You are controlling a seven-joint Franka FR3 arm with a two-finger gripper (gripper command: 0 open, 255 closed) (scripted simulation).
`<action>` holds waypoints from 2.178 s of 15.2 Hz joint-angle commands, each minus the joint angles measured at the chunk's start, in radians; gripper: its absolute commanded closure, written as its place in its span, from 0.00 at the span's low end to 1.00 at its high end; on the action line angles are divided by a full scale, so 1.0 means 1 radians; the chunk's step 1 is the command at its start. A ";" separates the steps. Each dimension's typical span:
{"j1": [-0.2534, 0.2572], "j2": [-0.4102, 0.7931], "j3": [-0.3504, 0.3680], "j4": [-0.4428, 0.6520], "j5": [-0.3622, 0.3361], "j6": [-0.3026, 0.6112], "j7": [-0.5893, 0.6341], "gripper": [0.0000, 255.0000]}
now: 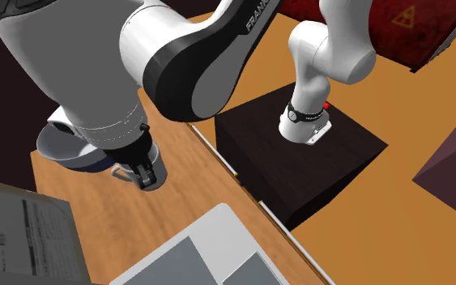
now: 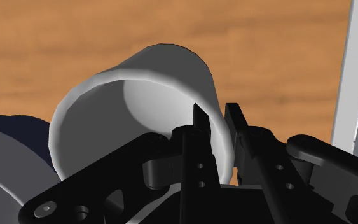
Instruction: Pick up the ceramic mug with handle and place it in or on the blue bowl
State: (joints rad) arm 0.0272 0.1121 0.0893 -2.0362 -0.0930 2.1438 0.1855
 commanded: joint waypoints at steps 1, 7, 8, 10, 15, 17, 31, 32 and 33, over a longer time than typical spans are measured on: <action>0.001 -0.009 0.001 0.015 0.002 -0.024 -0.001 1.00; 0.001 -0.038 0.002 0.062 0.009 -0.100 -0.009 1.00; 0.001 -0.042 0.002 0.071 0.010 -0.112 -0.010 1.00; 0.001 -0.050 0.002 0.089 0.012 -0.138 -0.013 1.00; 0.001 -0.066 0.003 0.137 0.015 -0.202 -0.018 1.00; 0.001 -0.071 0.003 0.158 0.017 -0.228 -0.020 1.00; -0.038 0.000 -0.033 0.388 0.017 -0.382 -0.107 1.00; -0.048 0.023 -0.041 0.421 0.017 -0.391 -0.126 1.00; -0.059 0.047 -0.049 0.456 0.018 -0.400 -0.145 1.00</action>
State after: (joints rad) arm -0.0237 0.1339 0.0466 -1.6192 -0.0753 1.7559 0.0559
